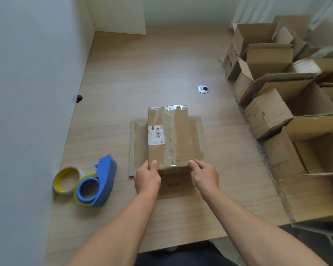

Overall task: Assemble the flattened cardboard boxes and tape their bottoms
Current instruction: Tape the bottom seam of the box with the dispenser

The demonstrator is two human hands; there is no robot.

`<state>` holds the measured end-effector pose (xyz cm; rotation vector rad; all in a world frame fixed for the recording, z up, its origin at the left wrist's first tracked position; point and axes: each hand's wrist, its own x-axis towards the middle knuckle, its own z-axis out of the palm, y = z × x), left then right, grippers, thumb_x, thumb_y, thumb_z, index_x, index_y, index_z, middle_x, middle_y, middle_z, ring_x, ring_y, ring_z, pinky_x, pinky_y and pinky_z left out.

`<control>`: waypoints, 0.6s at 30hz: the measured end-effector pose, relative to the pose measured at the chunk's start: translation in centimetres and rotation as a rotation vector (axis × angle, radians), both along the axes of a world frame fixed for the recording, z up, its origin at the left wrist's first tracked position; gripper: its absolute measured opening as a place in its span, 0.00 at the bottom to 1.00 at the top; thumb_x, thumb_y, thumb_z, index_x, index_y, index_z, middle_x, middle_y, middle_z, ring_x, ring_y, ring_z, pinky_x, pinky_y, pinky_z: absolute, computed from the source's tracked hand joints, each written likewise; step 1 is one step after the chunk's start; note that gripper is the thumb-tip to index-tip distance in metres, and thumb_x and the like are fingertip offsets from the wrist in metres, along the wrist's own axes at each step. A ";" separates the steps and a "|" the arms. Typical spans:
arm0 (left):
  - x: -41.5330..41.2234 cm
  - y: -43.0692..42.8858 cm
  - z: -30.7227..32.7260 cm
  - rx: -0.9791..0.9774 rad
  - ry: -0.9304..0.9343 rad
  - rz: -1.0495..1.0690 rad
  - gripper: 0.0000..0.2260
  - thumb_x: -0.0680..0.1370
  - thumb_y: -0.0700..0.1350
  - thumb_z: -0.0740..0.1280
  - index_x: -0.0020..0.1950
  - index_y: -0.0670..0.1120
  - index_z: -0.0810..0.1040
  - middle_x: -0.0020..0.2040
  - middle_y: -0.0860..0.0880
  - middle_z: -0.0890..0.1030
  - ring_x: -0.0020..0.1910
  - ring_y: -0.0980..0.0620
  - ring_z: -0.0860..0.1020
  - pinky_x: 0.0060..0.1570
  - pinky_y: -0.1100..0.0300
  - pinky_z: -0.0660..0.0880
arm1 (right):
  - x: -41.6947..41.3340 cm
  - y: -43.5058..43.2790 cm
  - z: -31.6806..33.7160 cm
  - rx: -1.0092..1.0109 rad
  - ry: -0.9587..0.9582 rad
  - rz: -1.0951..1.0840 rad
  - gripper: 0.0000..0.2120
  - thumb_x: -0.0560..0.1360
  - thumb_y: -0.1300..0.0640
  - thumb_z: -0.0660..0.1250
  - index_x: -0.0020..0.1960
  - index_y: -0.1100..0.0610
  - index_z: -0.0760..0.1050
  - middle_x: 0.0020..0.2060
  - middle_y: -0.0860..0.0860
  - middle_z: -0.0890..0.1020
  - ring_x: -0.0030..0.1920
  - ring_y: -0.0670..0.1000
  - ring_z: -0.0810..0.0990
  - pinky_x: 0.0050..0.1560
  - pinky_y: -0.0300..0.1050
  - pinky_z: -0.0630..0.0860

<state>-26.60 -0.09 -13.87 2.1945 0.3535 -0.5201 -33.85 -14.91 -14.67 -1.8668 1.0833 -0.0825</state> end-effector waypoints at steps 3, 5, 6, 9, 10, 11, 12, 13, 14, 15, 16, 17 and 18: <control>0.5 0.7 0.0 0.016 -0.085 -0.063 0.17 0.84 0.53 0.58 0.59 0.45 0.81 0.53 0.43 0.83 0.60 0.39 0.76 0.55 0.53 0.70 | -0.5 -1.1 0.3 0.121 0.000 0.050 0.10 0.76 0.48 0.72 0.47 0.54 0.86 0.43 0.52 0.87 0.49 0.52 0.85 0.54 0.46 0.78; 0.9 1.5 -0.2 0.056 -0.120 -0.129 0.17 0.84 0.53 0.58 0.63 0.46 0.81 0.57 0.44 0.83 0.62 0.40 0.76 0.59 0.52 0.70 | -0.9 -2.4 0.6 0.259 0.038 0.121 0.08 0.76 0.51 0.73 0.43 0.53 0.85 0.41 0.50 0.87 0.47 0.51 0.86 0.43 0.38 0.78; 1.0 2.1 -0.2 0.069 -0.133 -0.160 0.17 0.84 0.53 0.59 0.64 0.47 0.81 0.60 0.45 0.83 0.63 0.40 0.76 0.61 0.53 0.69 | -1.1 -3.1 0.9 0.316 0.069 0.165 0.09 0.77 0.51 0.72 0.41 0.54 0.84 0.40 0.50 0.86 0.45 0.50 0.86 0.36 0.34 0.75; 1.3 4.2 -0.5 0.025 -0.134 -0.254 0.17 0.83 0.53 0.61 0.67 0.49 0.80 0.63 0.48 0.82 0.66 0.45 0.76 0.65 0.53 0.71 | -0.7 -6.1 2.0 0.265 0.121 0.153 0.13 0.79 0.49 0.68 0.42 0.57 0.82 0.42 0.54 0.86 0.40 0.49 0.84 0.33 0.35 0.75; 1.5 4.9 -0.5 0.014 -0.130 -0.282 0.16 0.83 0.53 0.62 0.66 0.49 0.80 0.63 0.49 0.82 0.66 0.46 0.76 0.66 0.53 0.71 | -0.4 -7.3 2.3 0.184 0.108 0.093 0.14 0.80 0.48 0.66 0.45 0.58 0.83 0.44 0.55 0.86 0.41 0.50 0.84 0.38 0.38 0.77; 2.0 5.4 -0.5 0.014 -0.129 -0.305 0.16 0.82 0.53 0.63 0.66 0.48 0.80 0.63 0.49 0.82 0.66 0.47 0.76 0.66 0.54 0.70 | 0.1 -8.4 2.5 0.080 0.085 0.043 0.15 0.80 0.47 0.65 0.49 0.58 0.83 0.46 0.54 0.86 0.45 0.51 0.84 0.46 0.43 0.79; 2.6 5.9 -0.4 0.022 -0.133 -0.319 0.16 0.82 0.53 0.63 0.65 0.48 0.80 0.63 0.49 0.82 0.66 0.47 0.76 0.65 0.55 0.70 | 0.5 -9.4 2.9 -0.016 0.064 0.022 0.15 0.80 0.47 0.64 0.54 0.57 0.82 0.50 0.52 0.85 0.50 0.53 0.83 0.54 0.47 0.78; 3.2 6.1 -0.3 0.036 -0.142 -0.331 0.15 0.82 0.53 0.64 0.64 0.48 0.81 0.62 0.49 0.82 0.65 0.47 0.76 0.65 0.55 0.70 | 1.0 -10.1 3.3 -0.067 0.028 0.027 0.15 0.81 0.47 0.63 0.60 0.56 0.80 0.54 0.51 0.83 0.56 0.53 0.81 0.59 0.48 0.76; 3.8 6.3 -0.1 0.051 -0.153 -0.344 0.15 0.82 0.52 0.64 0.63 0.48 0.82 0.61 0.49 0.83 0.64 0.47 0.77 0.64 0.55 0.70 | 1.6 -10.6 3.5 -0.062 -0.015 0.049 0.17 0.81 0.48 0.63 0.67 0.54 0.77 0.57 0.49 0.80 0.59 0.51 0.78 0.62 0.46 0.74; 4.3 6.3 0.0 0.062 -0.162 -0.360 0.14 0.82 0.52 0.64 0.62 0.48 0.82 0.59 0.49 0.83 0.63 0.47 0.78 0.62 0.55 0.71 | 2.1 -10.9 3.6 -0.011 -0.060 0.077 0.19 0.81 0.49 0.64 0.71 0.53 0.74 0.59 0.47 0.77 0.61 0.48 0.76 0.61 0.42 0.73; 4.7 6.2 0.1 0.072 -0.171 -0.376 0.14 0.82 0.52 0.64 0.62 0.49 0.83 0.58 0.49 0.84 0.61 0.47 0.78 0.60 0.55 0.72 | 2.6 -11.1 3.6 0.061 -0.079 0.116 0.21 0.82 0.50 0.64 0.73 0.53 0.72 0.61 0.46 0.76 0.61 0.46 0.74 0.58 0.35 0.72; 5.0 6.0 0.1 0.083 -0.179 -0.381 0.13 0.82 0.52 0.63 0.61 0.49 0.83 0.57 0.49 0.84 0.60 0.47 0.79 0.59 0.55 0.73 | 2.8 -11.0 3.4 0.126 -0.069 0.167 0.20 0.82 0.52 0.64 0.73 0.54 0.72 0.63 0.46 0.76 0.61 0.44 0.73 0.56 0.31 0.71; 5.2 5.8 0.1 0.089 -0.187 -0.360 0.13 0.82 0.51 0.64 0.62 0.49 0.83 0.57 0.49 0.84 0.60 0.47 0.79 0.59 0.55 0.73 | 2.8 -10.9 3.0 0.149 -0.042 0.223 0.19 0.81 0.53 0.65 0.72 0.54 0.73 0.65 0.48 0.77 0.62 0.44 0.74 0.57 0.31 0.70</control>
